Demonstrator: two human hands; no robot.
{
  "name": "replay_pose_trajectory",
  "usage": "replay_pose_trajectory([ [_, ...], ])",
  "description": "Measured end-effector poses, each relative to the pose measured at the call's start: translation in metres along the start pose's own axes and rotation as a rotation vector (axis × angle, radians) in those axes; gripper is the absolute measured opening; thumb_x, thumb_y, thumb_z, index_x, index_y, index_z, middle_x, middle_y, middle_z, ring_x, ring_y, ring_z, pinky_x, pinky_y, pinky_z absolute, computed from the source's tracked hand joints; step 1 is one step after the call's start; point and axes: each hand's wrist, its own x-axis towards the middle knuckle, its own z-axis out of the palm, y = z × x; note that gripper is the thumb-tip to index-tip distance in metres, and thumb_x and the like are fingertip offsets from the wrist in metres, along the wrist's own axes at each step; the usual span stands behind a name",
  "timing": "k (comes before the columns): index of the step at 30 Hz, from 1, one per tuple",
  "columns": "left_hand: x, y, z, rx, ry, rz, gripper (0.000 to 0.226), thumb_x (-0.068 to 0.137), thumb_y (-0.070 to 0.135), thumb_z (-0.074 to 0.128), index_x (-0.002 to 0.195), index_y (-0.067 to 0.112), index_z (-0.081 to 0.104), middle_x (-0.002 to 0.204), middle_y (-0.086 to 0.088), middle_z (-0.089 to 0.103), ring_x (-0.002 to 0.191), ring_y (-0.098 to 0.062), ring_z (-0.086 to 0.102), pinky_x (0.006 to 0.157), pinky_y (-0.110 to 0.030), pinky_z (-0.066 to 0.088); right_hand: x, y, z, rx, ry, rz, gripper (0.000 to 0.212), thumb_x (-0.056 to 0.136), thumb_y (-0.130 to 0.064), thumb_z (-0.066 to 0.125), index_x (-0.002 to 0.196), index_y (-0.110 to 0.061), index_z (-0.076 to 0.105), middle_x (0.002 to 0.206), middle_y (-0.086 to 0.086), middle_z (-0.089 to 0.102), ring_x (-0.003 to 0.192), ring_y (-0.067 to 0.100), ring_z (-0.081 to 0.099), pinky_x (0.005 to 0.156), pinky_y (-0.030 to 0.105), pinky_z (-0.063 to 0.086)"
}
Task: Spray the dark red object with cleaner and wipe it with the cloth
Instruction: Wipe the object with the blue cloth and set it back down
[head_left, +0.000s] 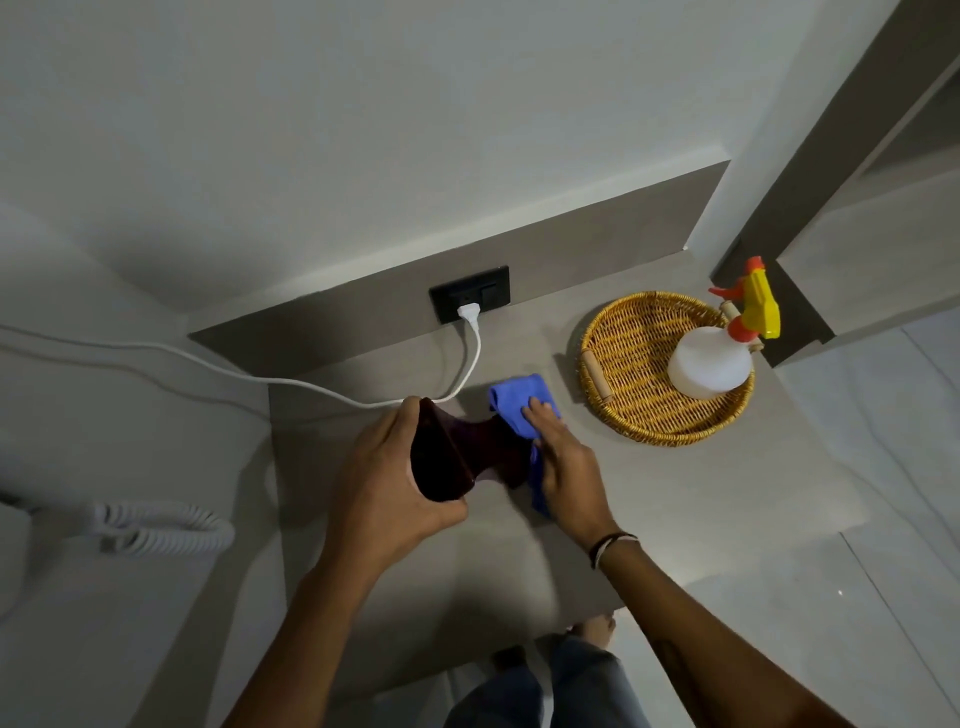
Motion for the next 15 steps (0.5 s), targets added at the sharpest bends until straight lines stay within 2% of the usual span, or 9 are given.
replay_pose_trajectory([
  [1,0.002,0.001,0.001,0.005,0.003,0.005,0.098,0.049,0.051,0.086,0.136,0.027,0.049,0.121,0.004,0.062,0.11,-0.023,0.061,0.083,-0.042,0.059,0.002,-0.006,0.001,0.033,0.01,0.015,0.06,0.097,0.023,0.042,0.15,-0.003,0.051,0.163,0.014,0.043,0.156,0.029,0.036,0.13,0.047,0.027],
  [3,0.004,0.003,0.003,-0.021,0.009,0.014,0.087,0.048,0.05,0.083,0.127,0.031,0.052,0.114,0.007,0.063,0.103,-0.021,0.062,0.079,-0.038,0.056,-0.007,-0.031,0.017,0.134,0.04,-0.08,0.055,0.101,0.017,0.041,0.149,-0.005,0.054,0.16,0.012,0.049,0.153,0.026,0.043,0.127,0.047,0.033],
  [5,0.006,0.002,0.007,-0.084,-0.004,0.004,0.08,0.05,0.047,0.082,0.123,0.033,0.055,0.112,0.01,0.065,0.102,-0.018,0.065,0.083,-0.042,0.059,-0.022,-0.049,0.042,0.229,0.09,-0.186,0.05,0.107,0.003,0.043,0.153,-0.013,0.051,0.161,0.006,0.051,0.152,0.021,0.044,0.127,0.044,0.035],
  [7,0.003,-0.004,0.007,-0.113,-0.005,-0.012,0.078,0.051,0.047,0.08,0.125,0.035,0.057,0.114,0.01,0.066,0.103,-0.016,0.066,0.085,-0.045,0.06,-0.029,-0.051,0.056,0.276,0.11,-0.231,0.049,0.11,-0.007,0.043,0.156,-0.019,0.047,0.162,0.001,0.05,0.152,0.021,0.045,0.126,0.048,0.037],
  [9,0.003,-0.006,0.006,-0.112,0.008,0.012,0.079,0.05,0.047,0.081,0.125,0.035,0.057,0.116,0.011,0.066,0.104,-0.017,0.066,0.085,-0.046,0.06,-0.027,-0.034,0.055,0.189,0.089,-0.234,0.054,0.106,0.002,0.047,0.157,-0.014,0.046,0.163,0.004,0.048,0.154,0.023,0.042,0.127,0.05,0.035],
  [12,0.007,0.001,0.0,-0.041,0.025,0.069,0.079,0.046,0.051,0.078,0.119,0.032,0.055,0.109,0.012,0.063,0.097,-0.021,0.063,0.076,-0.04,0.053,-0.016,0.004,0.034,-0.049,0.058,-0.128,0.06,0.095,0.013,0.054,0.152,-0.004,0.049,0.161,0.013,0.048,0.153,0.027,0.043,0.128,0.049,0.032],
  [15,0.01,0.007,-0.007,0.114,0.017,0.122,0.09,0.047,0.057,0.075,0.13,0.027,0.056,0.118,0.007,0.065,0.105,-0.024,0.06,0.081,-0.034,0.041,-0.013,0.017,0.012,-0.081,0.011,0.058,0.056,0.097,0.01,0.047,0.148,-0.011,0.057,0.15,0.008,0.059,0.137,0.016,0.054,0.121,0.044,0.041],
])
